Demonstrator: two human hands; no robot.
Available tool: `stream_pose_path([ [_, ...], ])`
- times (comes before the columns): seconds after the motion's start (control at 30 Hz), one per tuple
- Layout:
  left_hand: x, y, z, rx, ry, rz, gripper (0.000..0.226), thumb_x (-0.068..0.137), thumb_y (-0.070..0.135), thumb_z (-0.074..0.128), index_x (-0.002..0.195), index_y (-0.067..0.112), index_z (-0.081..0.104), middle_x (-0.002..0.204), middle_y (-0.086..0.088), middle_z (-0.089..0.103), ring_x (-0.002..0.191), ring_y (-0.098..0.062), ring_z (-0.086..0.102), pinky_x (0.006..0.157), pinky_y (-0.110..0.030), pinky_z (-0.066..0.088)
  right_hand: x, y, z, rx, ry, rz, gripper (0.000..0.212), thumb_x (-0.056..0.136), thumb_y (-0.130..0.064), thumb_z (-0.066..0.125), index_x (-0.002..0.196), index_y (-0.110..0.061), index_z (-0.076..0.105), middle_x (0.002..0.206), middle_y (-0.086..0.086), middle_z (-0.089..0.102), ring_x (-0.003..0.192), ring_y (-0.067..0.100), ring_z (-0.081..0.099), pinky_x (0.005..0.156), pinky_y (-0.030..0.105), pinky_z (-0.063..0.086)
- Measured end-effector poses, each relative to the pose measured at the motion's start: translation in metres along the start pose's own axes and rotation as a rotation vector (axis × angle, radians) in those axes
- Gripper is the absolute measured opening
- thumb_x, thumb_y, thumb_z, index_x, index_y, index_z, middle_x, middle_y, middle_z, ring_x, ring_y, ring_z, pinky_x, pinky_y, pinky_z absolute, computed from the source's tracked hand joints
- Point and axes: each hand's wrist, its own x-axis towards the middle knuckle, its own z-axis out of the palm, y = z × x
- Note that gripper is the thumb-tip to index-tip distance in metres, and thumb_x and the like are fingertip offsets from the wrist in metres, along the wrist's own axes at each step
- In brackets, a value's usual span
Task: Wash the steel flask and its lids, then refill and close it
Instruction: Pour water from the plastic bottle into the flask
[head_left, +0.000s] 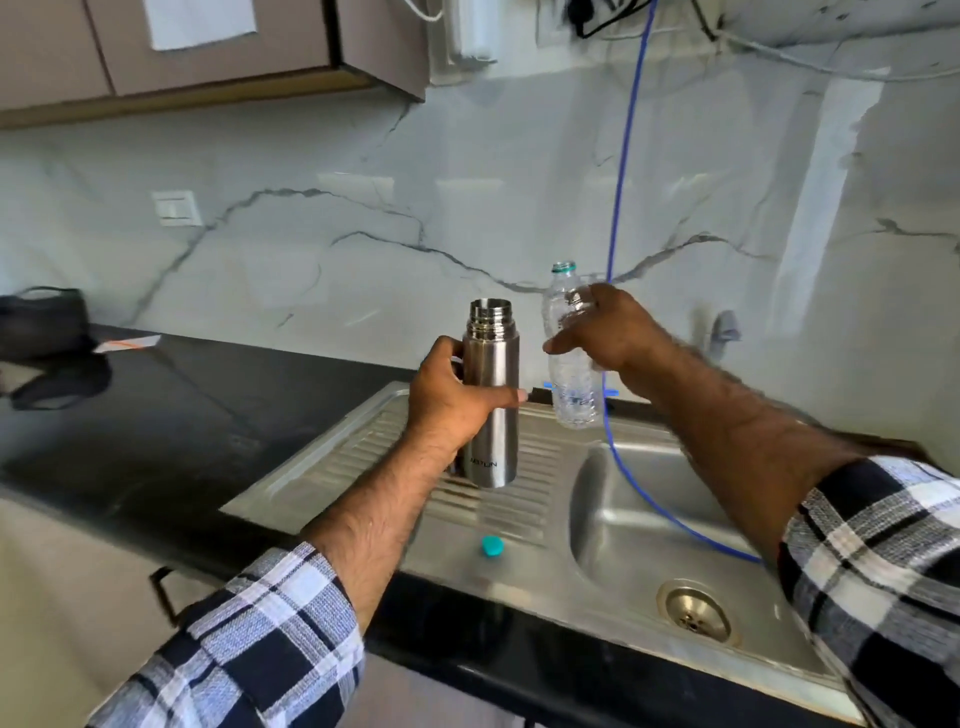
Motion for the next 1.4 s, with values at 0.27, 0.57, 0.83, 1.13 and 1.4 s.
stream_pose_path([
  [0.27, 0.023, -0.047, -0.092, 0.069, 0.154, -0.064, 0.073, 0.047, 0.025, 0.106, 0.103, 0.027, 0.059, 0.100, 0.008, 0.075, 0.089, -0.012, 0.074, 0.080, -0.039, 0.065, 0.009, -0.001, 0.113, 0.146, -0.169, 0.015, 0.058, 0.071, -0.005, 0.090, 0.122, -0.014, 0.064, 0.105, 0.005, 0.074, 0.094, 0.022, 0.073, 0.070, 0.034, 0.056],
  [0.57, 0.022, -0.105, -0.143, 0.117, 0.244, -0.130, 0.073, 0.046, 0.029, 0.106, 0.100, 0.032, 0.057, 0.099, 0.008, 0.076, 0.089, -0.012, 0.075, 0.080, -0.038, 0.064, 0.006, 0.012, 0.211, 0.171, -0.282, 0.012, 0.067, 0.069, -0.007, 0.093, 0.126, -0.016, 0.061, 0.113, 0.000, 0.074, 0.104, 0.022, 0.071, 0.088, 0.039, 0.059],
  [0.83, 0.018, -0.127, -0.138, 0.105, 0.237, -0.139, 0.072, 0.047, 0.028, 0.107, 0.098, 0.032, 0.056, 0.096, 0.009, 0.077, 0.086, -0.010, 0.075, 0.077, -0.040, 0.066, 0.004, 0.026, 0.231, 0.179, -0.319, 0.036, 0.079, 0.072, -0.007, 0.092, 0.141, -0.018, 0.054, 0.134, 0.000, 0.068, 0.117, 0.024, 0.068, 0.096, 0.046, 0.058],
  [1.13, 0.017, -0.125, -0.135, 0.130, 0.170, -0.165, 0.072, 0.052, 0.026, 0.106, 0.105, 0.030, 0.057, 0.103, 0.009, 0.074, 0.094, -0.010, 0.072, 0.088, -0.041, 0.063, 0.001, 0.037, 0.220, 0.196, -0.300, 0.093, 0.098, 0.065, -0.012, 0.096, 0.150, -0.020, 0.048, 0.136, -0.002, 0.068, 0.121, 0.026, 0.066, 0.103, 0.055, 0.055],
  [1.4, -0.014, -0.097, -0.122, 0.348, 0.497, 0.031, 0.070, 0.064, 0.025, 0.097, 0.121, 0.021, 0.057, 0.119, 0.006, 0.060, 0.110, -0.017, 0.056, 0.089, -0.041, 0.055, -0.005, 0.036, 0.165, 0.204, -0.230, 0.050, 0.072, 0.071, -0.007, 0.094, 0.132, -0.019, 0.058, 0.121, -0.001, 0.071, 0.106, 0.019, 0.069, 0.092, 0.042, 0.057],
])
